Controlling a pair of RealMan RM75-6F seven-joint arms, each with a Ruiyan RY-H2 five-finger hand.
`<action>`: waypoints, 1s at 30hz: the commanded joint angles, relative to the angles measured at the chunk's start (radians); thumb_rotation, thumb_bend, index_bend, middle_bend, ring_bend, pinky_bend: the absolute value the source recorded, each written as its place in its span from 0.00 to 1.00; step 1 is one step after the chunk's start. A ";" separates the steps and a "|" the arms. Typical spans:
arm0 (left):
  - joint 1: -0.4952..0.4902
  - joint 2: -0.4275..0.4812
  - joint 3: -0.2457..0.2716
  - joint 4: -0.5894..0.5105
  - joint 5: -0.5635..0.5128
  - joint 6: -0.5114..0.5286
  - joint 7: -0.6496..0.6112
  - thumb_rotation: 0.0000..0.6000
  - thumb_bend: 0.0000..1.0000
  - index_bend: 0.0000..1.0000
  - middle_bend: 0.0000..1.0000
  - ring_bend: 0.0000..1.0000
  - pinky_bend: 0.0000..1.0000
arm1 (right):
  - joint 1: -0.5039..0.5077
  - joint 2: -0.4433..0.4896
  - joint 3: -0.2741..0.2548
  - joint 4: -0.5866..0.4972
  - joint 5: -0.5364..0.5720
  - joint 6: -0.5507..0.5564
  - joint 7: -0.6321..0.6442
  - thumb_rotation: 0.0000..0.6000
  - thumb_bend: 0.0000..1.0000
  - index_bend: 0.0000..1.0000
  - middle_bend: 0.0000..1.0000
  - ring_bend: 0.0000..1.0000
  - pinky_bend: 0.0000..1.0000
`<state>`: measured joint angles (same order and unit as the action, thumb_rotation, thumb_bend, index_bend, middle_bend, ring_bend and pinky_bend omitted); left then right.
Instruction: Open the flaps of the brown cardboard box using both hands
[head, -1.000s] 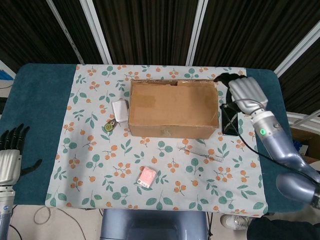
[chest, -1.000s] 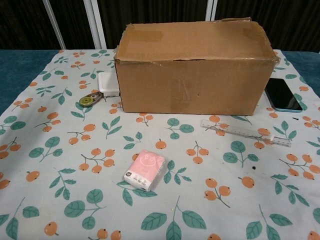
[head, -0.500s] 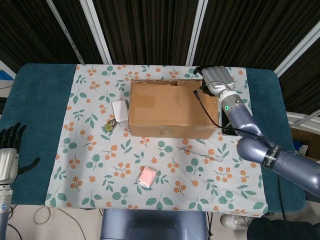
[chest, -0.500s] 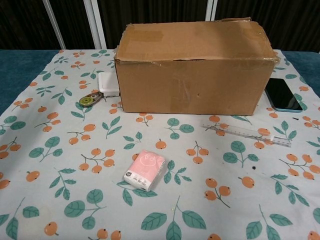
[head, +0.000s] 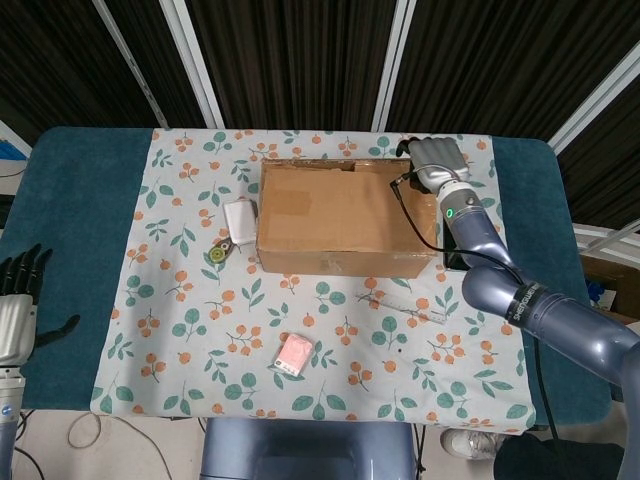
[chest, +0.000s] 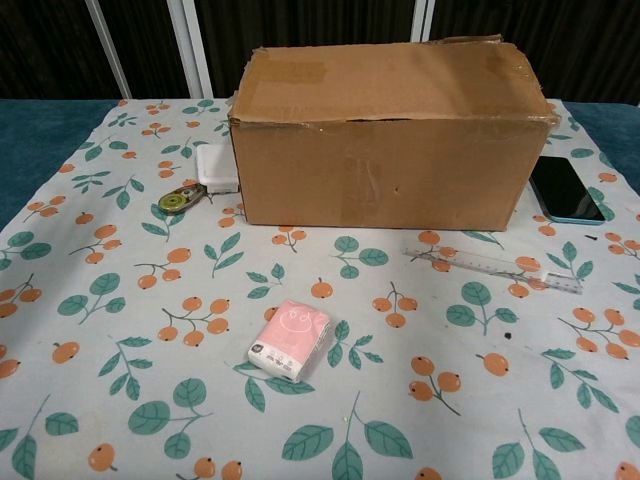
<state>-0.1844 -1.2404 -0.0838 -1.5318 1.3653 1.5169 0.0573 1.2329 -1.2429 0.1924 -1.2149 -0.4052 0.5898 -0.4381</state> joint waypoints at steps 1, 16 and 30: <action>0.000 0.000 -0.003 0.000 0.003 -0.003 0.001 1.00 0.13 0.00 0.00 0.00 0.01 | 0.000 -0.009 -0.010 0.013 0.016 -0.005 0.007 1.00 1.00 0.31 0.28 0.29 0.34; 0.004 -0.003 -0.021 0.010 0.002 -0.019 -0.006 1.00 0.14 0.00 0.00 0.00 0.01 | 0.001 -0.065 -0.044 0.076 0.022 -0.030 0.032 1.00 1.00 0.31 0.28 0.29 0.34; 0.007 0.000 -0.036 0.008 -0.005 -0.036 -0.021 1.00 0.14 0.00 0.00 0.00 0.01 | 0.008 -0.086 -0.067 0.099 0.025 -0.036 0.034 1.00 1.00 0.40 0.35 0.35 0.35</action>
<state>-0.1771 -1.2402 -0.1198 -1.5237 1.3604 1.4813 0.0363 1.2410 -1.3285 0.1257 -1.1157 -0.3800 0.5530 -0.4040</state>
